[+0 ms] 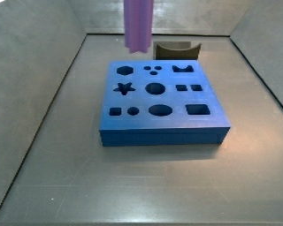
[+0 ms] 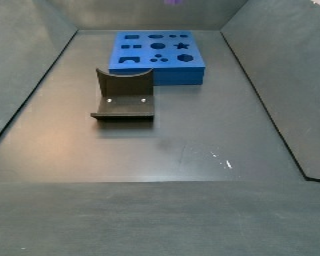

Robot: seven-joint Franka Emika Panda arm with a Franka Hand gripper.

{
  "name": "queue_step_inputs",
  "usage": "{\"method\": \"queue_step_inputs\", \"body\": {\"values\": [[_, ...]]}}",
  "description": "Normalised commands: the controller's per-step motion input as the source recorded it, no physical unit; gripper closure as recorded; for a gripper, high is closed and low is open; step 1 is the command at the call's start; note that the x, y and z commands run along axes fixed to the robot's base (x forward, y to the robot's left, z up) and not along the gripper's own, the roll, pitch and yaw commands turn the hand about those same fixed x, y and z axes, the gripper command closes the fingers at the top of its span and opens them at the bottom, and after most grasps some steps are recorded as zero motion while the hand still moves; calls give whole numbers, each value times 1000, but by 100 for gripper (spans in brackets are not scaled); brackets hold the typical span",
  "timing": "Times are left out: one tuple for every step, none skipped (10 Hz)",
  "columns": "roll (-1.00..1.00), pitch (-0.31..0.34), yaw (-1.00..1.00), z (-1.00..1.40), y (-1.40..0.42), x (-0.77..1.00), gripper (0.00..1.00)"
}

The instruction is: Insert the star object.

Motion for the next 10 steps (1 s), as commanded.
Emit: {"method": "queue_step_inputs", "body": {"values": [[-44, 29, -946, -749, 129, -177, 100], [-40, 49, -923, -717, 149, -189, 100], [-71, 106, -809, -706, 231, -271, 100], [-57, 87, -743, -649, 249, -369, 100], [-46, 86, -746, -594, 220, -374, 100], [0, 106, -723, -537, 203, -366, 100], [-13, 77, -597, -540, 151, -34, 100], [-51, 44, -411, -454, 49, 226, 100], [-79, 24, -446, -351, 0, 231, 100], [-121, 11, -443, -283, 0, 314, 100]]}}
